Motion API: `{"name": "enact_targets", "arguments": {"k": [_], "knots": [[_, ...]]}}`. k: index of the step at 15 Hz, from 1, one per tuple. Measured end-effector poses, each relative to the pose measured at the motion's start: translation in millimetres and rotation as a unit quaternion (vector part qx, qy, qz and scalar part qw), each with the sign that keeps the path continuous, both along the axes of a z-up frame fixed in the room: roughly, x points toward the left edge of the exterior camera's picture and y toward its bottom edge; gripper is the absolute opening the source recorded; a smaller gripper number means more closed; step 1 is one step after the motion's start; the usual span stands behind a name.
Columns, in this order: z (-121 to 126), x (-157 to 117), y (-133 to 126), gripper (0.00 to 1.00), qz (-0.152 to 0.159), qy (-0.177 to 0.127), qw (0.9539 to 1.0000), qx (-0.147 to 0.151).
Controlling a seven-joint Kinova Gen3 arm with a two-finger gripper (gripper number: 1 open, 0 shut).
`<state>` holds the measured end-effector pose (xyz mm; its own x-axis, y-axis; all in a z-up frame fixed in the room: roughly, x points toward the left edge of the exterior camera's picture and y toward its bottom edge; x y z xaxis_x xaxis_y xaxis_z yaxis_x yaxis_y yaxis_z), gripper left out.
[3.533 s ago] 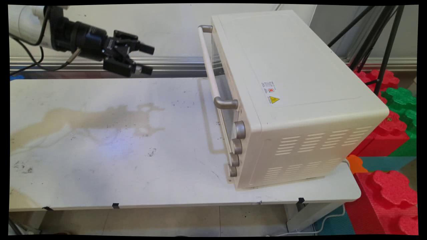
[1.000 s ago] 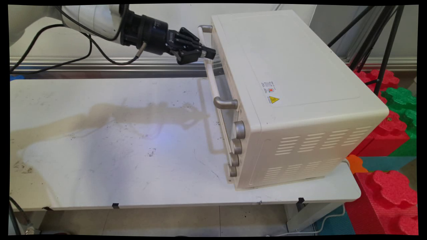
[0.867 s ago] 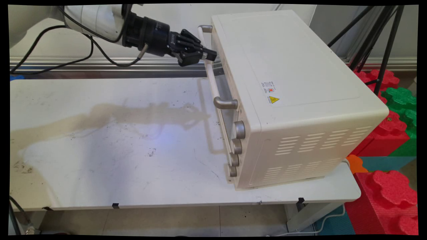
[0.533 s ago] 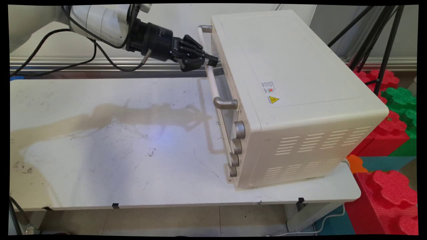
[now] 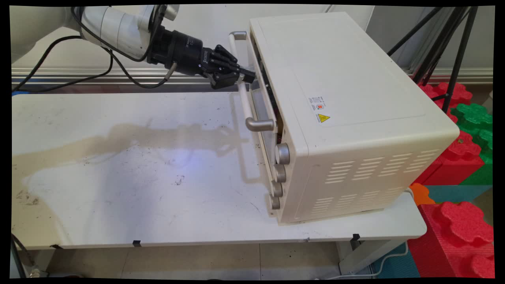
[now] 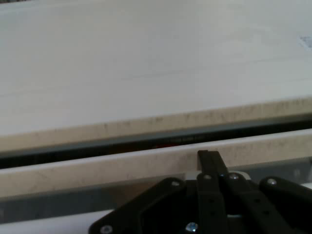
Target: Open the oven
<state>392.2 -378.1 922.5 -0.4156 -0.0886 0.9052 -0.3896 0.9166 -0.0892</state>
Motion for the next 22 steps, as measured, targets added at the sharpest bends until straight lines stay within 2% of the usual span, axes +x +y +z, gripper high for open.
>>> {"name": "enact_targets", "arguments": {"k": [11,22], "knots": [[-8.4,21.7,12.5,0.0,-0.005,-0.028,0.9996,0.006],[-26.3,62.1,33.4,0.0,-0.005,-0.069,0.9973,0.026]]}}
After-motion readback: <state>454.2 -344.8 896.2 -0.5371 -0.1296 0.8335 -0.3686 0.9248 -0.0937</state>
